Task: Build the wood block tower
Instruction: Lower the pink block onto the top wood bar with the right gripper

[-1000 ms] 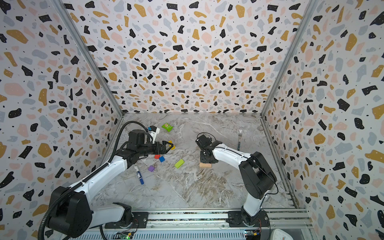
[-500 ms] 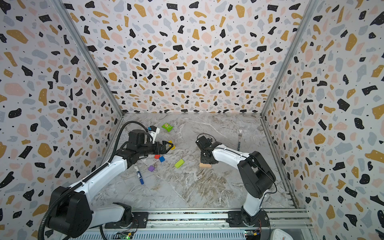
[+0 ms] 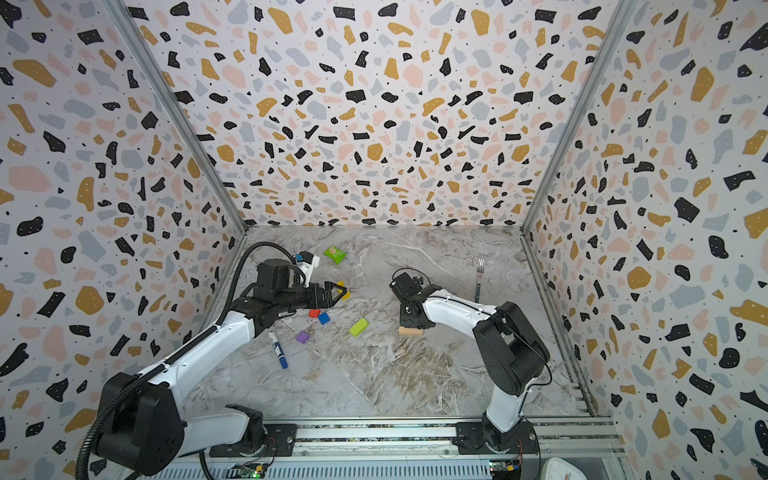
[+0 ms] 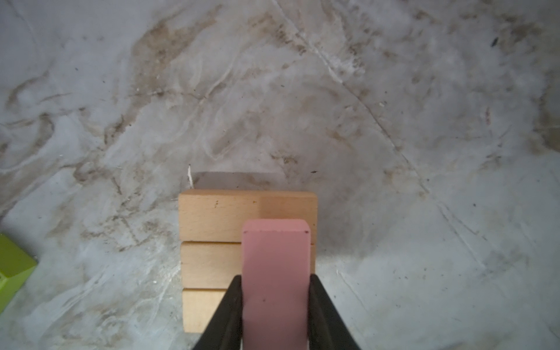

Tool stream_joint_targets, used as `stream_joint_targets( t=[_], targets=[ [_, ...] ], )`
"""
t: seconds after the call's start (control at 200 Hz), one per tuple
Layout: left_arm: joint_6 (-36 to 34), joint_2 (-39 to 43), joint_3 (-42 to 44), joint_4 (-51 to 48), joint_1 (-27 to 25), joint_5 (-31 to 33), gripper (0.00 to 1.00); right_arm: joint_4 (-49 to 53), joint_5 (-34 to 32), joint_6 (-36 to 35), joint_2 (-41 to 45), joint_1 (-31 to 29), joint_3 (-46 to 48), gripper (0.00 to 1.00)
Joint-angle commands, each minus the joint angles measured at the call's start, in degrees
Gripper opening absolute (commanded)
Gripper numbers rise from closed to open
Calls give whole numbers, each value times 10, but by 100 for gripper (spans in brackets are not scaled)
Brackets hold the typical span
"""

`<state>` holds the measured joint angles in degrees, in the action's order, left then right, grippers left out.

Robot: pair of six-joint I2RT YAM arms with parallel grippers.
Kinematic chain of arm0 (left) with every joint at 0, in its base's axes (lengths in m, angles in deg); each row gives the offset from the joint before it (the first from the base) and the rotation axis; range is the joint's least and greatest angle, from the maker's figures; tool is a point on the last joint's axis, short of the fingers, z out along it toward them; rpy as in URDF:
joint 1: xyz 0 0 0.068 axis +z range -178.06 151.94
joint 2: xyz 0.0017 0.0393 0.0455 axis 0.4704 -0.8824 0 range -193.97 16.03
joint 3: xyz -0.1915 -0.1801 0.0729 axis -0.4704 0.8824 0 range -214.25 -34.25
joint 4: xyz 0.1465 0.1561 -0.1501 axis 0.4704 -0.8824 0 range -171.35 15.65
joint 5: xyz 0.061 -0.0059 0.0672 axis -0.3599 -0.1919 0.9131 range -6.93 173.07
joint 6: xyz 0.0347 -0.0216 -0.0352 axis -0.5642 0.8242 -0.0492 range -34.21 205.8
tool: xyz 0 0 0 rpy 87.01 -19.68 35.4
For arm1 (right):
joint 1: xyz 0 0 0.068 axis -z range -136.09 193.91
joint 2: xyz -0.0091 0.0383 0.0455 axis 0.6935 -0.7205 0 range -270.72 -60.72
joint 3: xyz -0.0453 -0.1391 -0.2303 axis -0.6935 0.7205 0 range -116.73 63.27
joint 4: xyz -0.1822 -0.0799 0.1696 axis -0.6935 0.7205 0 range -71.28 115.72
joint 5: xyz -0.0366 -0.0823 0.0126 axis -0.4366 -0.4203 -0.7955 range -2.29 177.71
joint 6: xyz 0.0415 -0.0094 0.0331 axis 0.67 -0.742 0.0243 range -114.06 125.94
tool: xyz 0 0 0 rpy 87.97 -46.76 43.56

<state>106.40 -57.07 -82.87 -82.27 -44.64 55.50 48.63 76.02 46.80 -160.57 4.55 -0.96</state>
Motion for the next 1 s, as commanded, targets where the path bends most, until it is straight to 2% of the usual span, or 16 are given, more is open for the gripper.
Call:
stream_joint_targets(
  t=[0.0, 0.551, 0.996],
  targets=[
    [0, 6, 0, 16, -3, -1, 100, 1, -16, 0, -6, -4, 1, 16],
    [0, 7, 0, 16, -3, -1, 100, -6, -12, 3, -14, -5, 1, 19],
    [0, 8, 0, 15, -3, -1, 100, -1, -13, 5, -23, -7, -1, 26]
  ],
)
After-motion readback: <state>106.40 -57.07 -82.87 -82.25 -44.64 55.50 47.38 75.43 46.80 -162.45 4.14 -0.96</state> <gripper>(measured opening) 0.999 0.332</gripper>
